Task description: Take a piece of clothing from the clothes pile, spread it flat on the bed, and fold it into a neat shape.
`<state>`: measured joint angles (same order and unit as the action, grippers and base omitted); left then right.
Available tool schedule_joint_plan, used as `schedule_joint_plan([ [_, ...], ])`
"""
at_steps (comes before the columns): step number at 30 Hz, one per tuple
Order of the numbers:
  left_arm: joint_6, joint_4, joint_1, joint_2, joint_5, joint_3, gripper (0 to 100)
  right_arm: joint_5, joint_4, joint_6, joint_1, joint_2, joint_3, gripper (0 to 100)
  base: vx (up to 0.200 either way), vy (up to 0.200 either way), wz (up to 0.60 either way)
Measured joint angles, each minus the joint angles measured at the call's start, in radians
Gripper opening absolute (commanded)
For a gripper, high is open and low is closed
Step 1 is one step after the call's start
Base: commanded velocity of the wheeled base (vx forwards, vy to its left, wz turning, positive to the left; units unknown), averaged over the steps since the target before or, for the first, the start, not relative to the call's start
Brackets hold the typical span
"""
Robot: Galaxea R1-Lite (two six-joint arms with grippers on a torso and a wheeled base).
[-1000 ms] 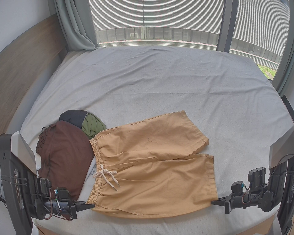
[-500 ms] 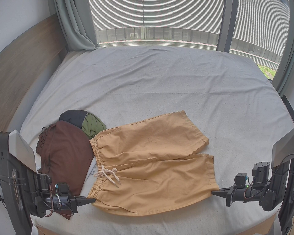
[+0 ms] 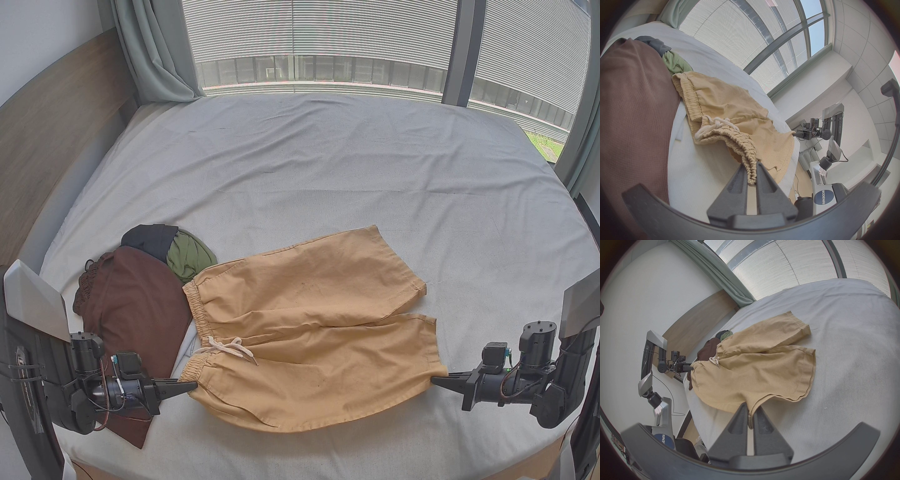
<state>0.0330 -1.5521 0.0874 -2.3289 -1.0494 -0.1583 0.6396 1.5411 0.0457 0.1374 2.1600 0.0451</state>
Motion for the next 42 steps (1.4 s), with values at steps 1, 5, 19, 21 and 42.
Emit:
schedule_joint_plan([
  [1,0.004,0.000,-0.001,0.003,0.000,-0.003,0,0.000,0.000,0.004,0.000,-0.004,0.001,0,0.000,0.000,0.00],
  [5,0.028,0.000,-0.007,0.014,0.006,-0.019,0,0.002,0.000,0.024,0.000,-0.025,0.008,0,0.000,0.000,0.00],
  [19,0.059,0.000,-0.023,0.040,0.073,-0.060,0,0.010,0.000,0.034,0.000,-0.066,0.013,0,0.000,0.000,0.00],
  [21,0.076,0.000,-0.028,0.047,0.079,-0.064,0,0.013,0.000,0.036,0.000,-0.074,0.015,0,0.000,0.000,0.00],
  [42,0.130,0.000,-0.031,0.090,0.092,-0.107,0,0.016,-0.002,0.057,-0.001,-0.134,0.021,0,0.000,0.000,0.00],
])
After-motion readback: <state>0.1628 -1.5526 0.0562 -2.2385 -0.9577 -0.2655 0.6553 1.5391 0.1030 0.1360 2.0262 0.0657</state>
